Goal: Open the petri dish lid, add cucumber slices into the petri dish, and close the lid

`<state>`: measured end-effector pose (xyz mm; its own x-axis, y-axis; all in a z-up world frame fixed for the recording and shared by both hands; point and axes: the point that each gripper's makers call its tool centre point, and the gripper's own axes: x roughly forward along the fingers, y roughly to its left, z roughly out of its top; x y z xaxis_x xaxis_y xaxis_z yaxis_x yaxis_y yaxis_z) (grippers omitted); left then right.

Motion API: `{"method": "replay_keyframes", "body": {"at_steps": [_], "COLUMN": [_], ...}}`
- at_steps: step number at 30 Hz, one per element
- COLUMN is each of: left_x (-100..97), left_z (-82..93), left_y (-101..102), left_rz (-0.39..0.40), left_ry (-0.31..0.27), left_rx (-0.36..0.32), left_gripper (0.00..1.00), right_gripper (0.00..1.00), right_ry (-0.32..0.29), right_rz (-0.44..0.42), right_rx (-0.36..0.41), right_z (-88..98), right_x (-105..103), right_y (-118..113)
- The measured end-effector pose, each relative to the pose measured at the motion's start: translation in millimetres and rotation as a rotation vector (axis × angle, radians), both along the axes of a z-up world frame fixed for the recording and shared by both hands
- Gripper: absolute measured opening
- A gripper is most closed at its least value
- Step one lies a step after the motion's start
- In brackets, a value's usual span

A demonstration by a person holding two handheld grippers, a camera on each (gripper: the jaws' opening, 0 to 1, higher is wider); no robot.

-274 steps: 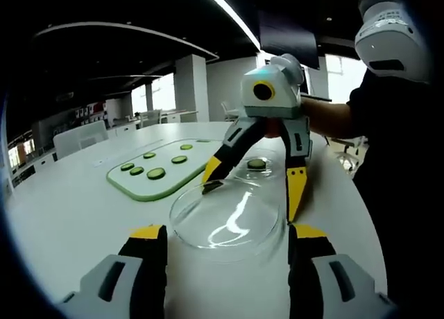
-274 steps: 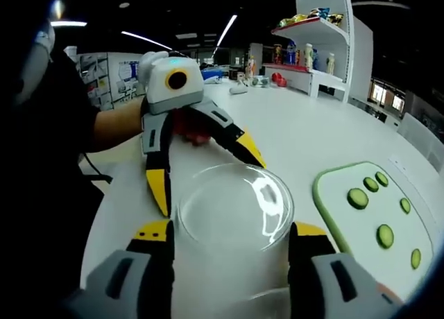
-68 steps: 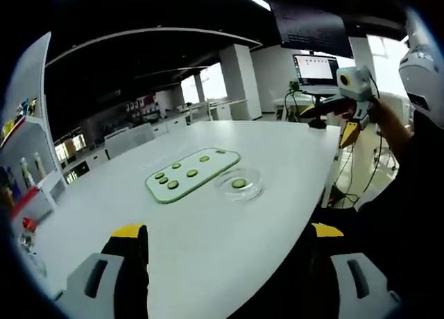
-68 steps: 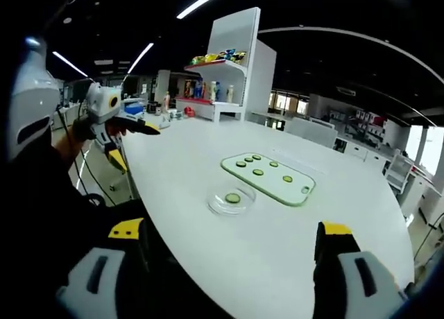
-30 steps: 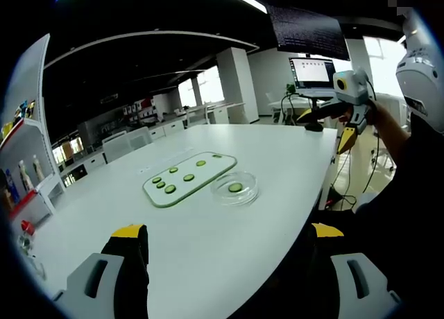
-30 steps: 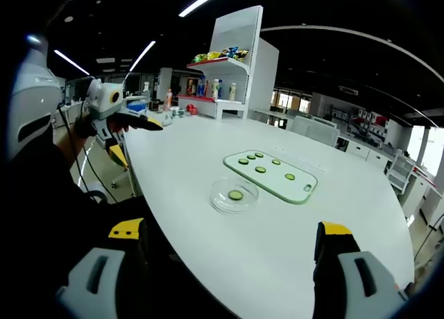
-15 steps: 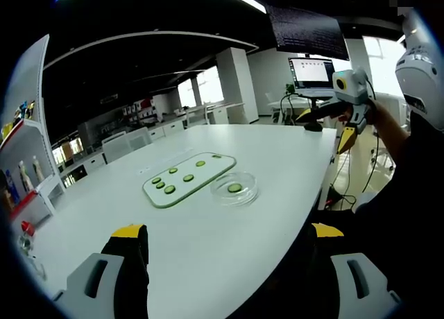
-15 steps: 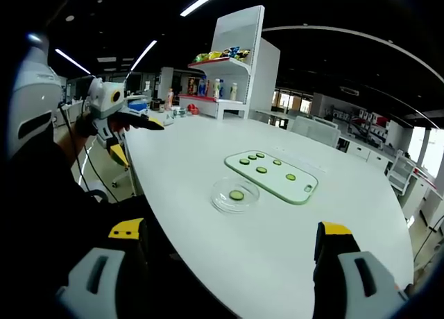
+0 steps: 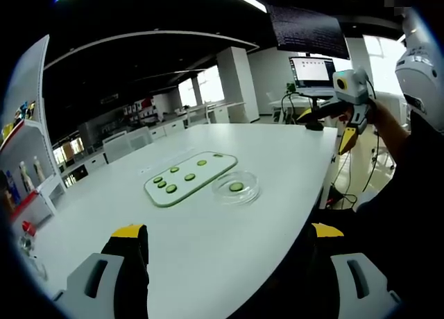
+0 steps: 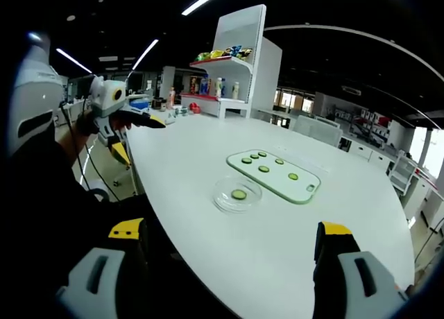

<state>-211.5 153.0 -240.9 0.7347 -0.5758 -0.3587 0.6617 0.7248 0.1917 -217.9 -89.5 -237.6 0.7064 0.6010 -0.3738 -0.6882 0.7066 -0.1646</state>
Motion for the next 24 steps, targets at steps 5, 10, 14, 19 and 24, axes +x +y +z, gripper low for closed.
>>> {"method": "replay_keyframes", "body": {"at_steps": [5, 10, 14, 19, 24], "left_x": [0.0, -0.2, -0.8, -1.3, -1.4], "left_z": [0.9, -0.3, -0.8, -1.1, -1.4], "left_y": [1.1, 1.8, 1.5, 1.1, 0.6], "left_rz": [-0.001, 0.0, -0.001, 0.0, -0.001], "left_ry": [-0.002, -0.001, 0.001, 0.0, 0.001], "left_rx": [-0.001, 0.004, 0.001, 0.004, 0.005], "left_gripper": [0.95, 0.95, 0.95, 0.95, 0.95], "right_gripper": [0.97, 0.97, 0.97, 0.97, 0.97], "right_ry": [-0.001, 0.001, 0.001, 0.001, 0.006], "right_rz": [0.003, 0.0, 0.003, 0.0, 0.002], "right_rx": [-0.001, -0.002, -0.002, -0.002, -0.003], "right_z": [0.6, -0.7, -1.0, -1.4, -3.5], "right_x": [-1.0, -1.2, -2.3, -2.3, -3.0], "right_y": [1.4, 0.2, 0.4, -1.2, -1.4]}}
